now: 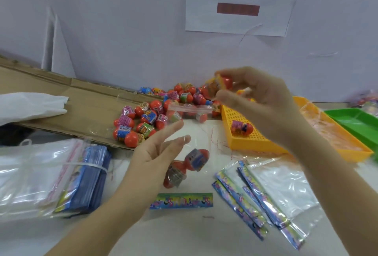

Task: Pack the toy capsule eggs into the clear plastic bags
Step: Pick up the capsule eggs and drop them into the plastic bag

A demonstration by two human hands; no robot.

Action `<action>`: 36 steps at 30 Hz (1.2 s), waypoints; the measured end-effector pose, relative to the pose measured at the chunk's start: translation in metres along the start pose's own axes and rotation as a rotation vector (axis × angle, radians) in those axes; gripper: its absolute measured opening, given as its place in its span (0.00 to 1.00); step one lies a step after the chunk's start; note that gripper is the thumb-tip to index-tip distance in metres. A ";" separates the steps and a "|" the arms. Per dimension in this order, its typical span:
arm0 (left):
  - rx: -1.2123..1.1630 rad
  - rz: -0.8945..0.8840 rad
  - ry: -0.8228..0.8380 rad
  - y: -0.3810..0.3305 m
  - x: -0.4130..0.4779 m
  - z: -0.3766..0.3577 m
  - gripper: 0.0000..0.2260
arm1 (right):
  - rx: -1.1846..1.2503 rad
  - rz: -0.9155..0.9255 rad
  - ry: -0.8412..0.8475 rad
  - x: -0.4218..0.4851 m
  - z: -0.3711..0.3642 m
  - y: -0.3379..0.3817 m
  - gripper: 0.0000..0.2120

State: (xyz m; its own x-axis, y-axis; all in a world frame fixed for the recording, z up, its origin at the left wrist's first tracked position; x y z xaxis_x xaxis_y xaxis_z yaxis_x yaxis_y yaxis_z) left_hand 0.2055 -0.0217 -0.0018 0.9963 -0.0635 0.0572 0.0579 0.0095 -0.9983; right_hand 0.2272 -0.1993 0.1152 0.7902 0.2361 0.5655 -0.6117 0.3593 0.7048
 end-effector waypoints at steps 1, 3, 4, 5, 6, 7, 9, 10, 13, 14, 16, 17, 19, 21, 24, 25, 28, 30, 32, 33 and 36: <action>0.007 -0.015 0.014 -0.001 -0.001 -0.001 0.15 | 0.001 0.014 0.044 -0.003 -0.008 0.002 0.15; 0.017 -0.046 0.030 -0.002 -0.001 -0.002 0.16 | -0.043 0.019 0.120 -0.007 -0.020 0.004 0.19; 0.022 -0.060 0.040 -0.002 -0.001 -0.003 0.16 | -0.090 0.020 0.140 -0.009 -0.024 0.003 0.18; 0.029 -0.077 0.054 -0.002 -0.001 -0.003 0.14 | -0.155 0.031 0.145 -0.010 -0.026 0.003 0.16; 0.034 -0.095 0.070 -0.002 -0.001 -0.004 0.13 | -0.227 0.048 0.139 -0.010 -0.027 0.002 0.14; 0.041 -0.110 0.082 -0.002 -0.001 -0.005 0.13 | -0.287 0.060 0.133 -0.011 -0.028 0.002 0.13; 0.069 -0.120 0.097 -0.002 -0.001 -0.005 0.14 | -0.340 0.074 0.132 -0.011 -0.028 0.003 0.11; 0.081 -0.121 0.102 -0.001 -0.002 -0.006 0.16 | -0.353 0.081 0.131 -0.010 -0.028 0.004 0.11; 0.081 -0.129 0.116 -0.001 -0.002 -0.007 0.21 | -0.337 0.063 0.136 -0.010 -0.027 0.004 0.12; 0.081 -0.129 0.119 -0.002 -0.002 -0.007 0.21 | -0.303 0.045 0.149 -0.010 -0.028 0.005 0.13; 0.096 -0.145 0.126 -0.002 -0.002 -0.007 0.21 | -0.264 0.024 0.186 -0.010 -0.031 0.005 0.14; 0.111 -0.151 0.135 -0.002 -0.002 -0.007 0.22 | -0.272 0.029 0.206 -0.011 -0.033 0.006 0.13; 0.118 -0.148 0.145 -0.001 -0.002 -0.007 0.19 | -0.297 0.048 0.242 -0.013 -0.036 0.007 0.12; 0.085 -0.145 0.140 0.000 -0.001 -0.007 0.17 | -0.321 0.068 0.255 -0.013 -0.037 0.009 0.11; 0.028 -0.137 0.110 0.002 0.001 -0.004 0.18 | -0.308 0.076 0.160 -0.011 -0.031 0.010 0.10; 0.017 -0.139 0.104 0.002 0.002 -0.003 0.19 | -0.287 0.066 0.127 -0.010 -0.027 0.010 0.09; -0.003 -0.149 0.089 0.001 0.002 -0.002 0.25 | -0.237 0.015 0.156 -0.008 -0.025 0.005 0.07; -0.020 -0.157 0.079 0.000 0.002 -0.002 0.26 | -0.221 -0.004 0.217 -0.009 -0.030 0.004 0.09; -0.038 -0.174 0.075 -0.001 0.002 -0.002 0.27 | -0.218 0.000 0.259 -0.011 -0.035 0.003 0.10; -0.047 -0.180 0.075 -0.001 0.002 -0.001 0.27 | -0.214 0.004 0.275 -0.013 -0.038 0.003 0.11; -0.042 -0.184 0.100 0.000 0.001 -0.002 0.30 | -0.210 -0.023 0.306 -0.015 -0.042 0.000 0.13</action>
State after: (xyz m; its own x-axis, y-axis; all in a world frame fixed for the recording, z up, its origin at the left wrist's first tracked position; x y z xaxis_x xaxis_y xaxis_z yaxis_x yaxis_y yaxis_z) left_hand 0.2064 -0.0238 -0.0015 0.9579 -0.1596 0.2388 0.2333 -0.0527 -0.9710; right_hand 0.2168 -0.1647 0.0881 0.7976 0.4735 0.3737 -0.5978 0.5377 0.5946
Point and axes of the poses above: each hand's wrist, its own x-axis towards the middle knuckle, its own z-axis out of the back of the hand, y = z × x, the point moved 5 cm from there along x, towards the middle knuckle, and after that the axes turned 8 degrees about x, right-handed, at the moved point
